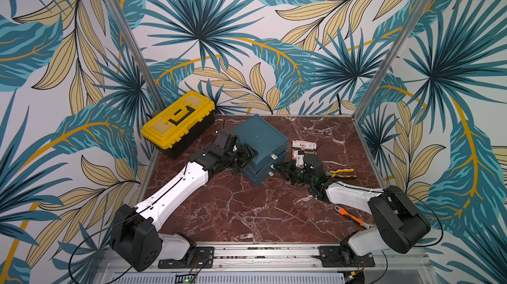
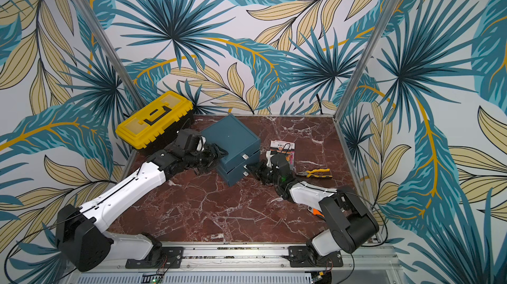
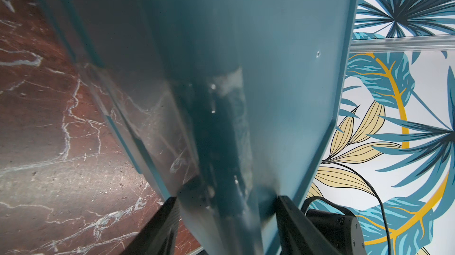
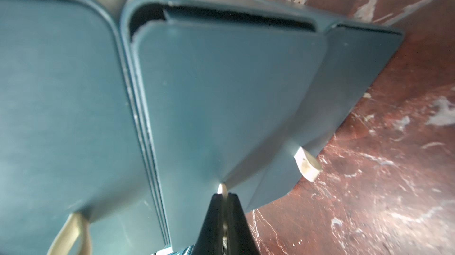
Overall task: Take the seed bags out of the drawer
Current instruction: Open the drawer in the storage box.
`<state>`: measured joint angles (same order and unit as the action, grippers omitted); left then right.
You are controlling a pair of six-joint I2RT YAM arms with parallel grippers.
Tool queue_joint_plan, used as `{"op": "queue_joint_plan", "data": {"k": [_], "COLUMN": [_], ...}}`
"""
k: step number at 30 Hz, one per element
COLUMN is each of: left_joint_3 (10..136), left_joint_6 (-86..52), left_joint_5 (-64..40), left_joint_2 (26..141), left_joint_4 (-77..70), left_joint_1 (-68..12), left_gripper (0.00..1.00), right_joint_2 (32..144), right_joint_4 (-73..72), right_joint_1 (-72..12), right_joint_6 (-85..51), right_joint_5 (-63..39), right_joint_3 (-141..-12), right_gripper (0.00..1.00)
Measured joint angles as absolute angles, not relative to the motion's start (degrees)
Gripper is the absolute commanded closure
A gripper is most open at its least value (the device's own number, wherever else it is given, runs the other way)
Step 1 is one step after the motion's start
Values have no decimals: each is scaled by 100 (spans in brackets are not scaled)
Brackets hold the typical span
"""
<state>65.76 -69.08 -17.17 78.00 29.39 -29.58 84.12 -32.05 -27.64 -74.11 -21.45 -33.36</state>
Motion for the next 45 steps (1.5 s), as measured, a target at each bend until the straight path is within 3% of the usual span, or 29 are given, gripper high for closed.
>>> {"op": "queue_joint_plan", "data": {"k": [18,45], "left_joint_3": [6506,6420], "left_joint_6": [-6954,-6991], "left_joint_5": [-1686,-1629], "left_joint_2": [7745,7671], "left_joint_4": [2886,2810], "left_joint_1": [-2956,-2956], "left_gripper": [34,34], "right_joint_2": [6615,5240], "right_joint_4": [-1070,235], "right_joint_1": [-2762,-2550], "right_joint_6": [-6930,-6788], "right_joint_5": [-1927,-1931], "right_joint_3": [-2877,-2397], "right_gripper": [100,100]}}
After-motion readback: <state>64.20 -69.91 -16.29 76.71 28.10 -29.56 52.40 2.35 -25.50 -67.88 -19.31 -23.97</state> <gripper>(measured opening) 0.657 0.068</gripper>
